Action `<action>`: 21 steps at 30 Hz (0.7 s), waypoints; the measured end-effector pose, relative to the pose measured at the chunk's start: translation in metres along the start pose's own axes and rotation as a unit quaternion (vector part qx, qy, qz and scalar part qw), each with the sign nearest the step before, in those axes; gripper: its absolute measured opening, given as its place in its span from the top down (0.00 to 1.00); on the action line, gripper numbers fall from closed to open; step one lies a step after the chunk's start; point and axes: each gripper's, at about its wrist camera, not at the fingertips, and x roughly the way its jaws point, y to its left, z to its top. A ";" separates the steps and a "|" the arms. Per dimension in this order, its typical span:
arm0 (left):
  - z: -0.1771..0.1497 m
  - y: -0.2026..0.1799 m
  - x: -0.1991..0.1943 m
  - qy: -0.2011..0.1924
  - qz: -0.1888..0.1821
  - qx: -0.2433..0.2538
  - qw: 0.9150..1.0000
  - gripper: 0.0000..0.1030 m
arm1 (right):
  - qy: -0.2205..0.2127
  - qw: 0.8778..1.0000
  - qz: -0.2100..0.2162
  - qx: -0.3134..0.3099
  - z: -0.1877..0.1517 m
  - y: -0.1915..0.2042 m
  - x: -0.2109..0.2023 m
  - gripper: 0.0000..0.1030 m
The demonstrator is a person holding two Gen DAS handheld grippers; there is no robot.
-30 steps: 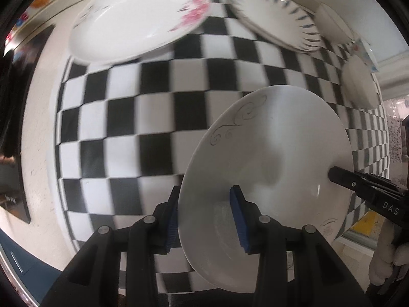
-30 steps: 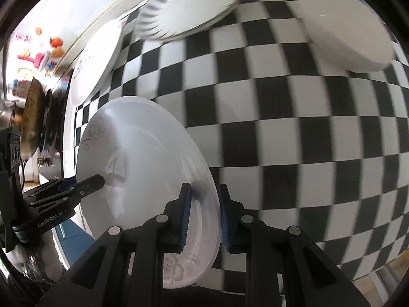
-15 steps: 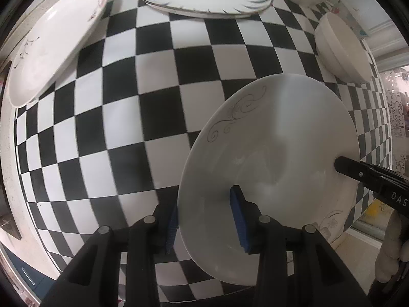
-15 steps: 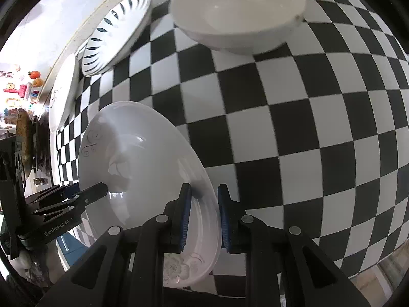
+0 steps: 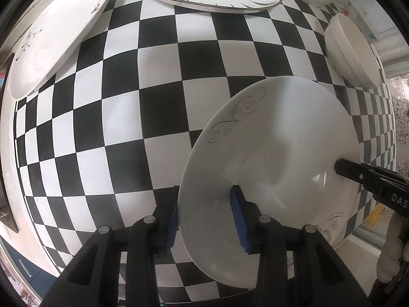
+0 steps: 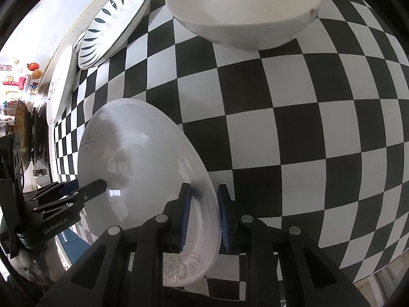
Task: Organize plates and bowls
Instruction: 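Lift the plain white plate and carry it toward the pink-flowered plate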
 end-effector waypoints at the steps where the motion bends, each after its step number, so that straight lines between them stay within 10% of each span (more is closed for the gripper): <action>1: 0.000 0.001 -0.001 0.000 0.001 -0.005 1.000 0.66 | 0.004 1.000 0.000 -0.001 0.000 0.000 0.000 0.77; 14: -0.014 0.070 -0.114 -0.125 0.049 -0.132 0.982 0.65 | -0.033 0.996 0.016 -0.085 0.007 0.044 -0.068 0.74; 16: -0.006 0.094 -0.127 -0.141 0.047 -0.156 0.977 0.63 | -0.055 0.991 0.031 -0.115 0.019 0.075 -0.083 0.59; 18: -0.004 0.120 -0.136 -0.153 0.047 -0.186 0.969 0.62 | -0.081 0.984 0.073 -0.143 0.035 0.111 -0.095 0.24; 21: -0.001 0.164 -0.141 -0.161 0.037 -0.225 0.960 0.62 | -0.103 0.973 0.116 -0.170 0.064 0.164 -0.093 0.13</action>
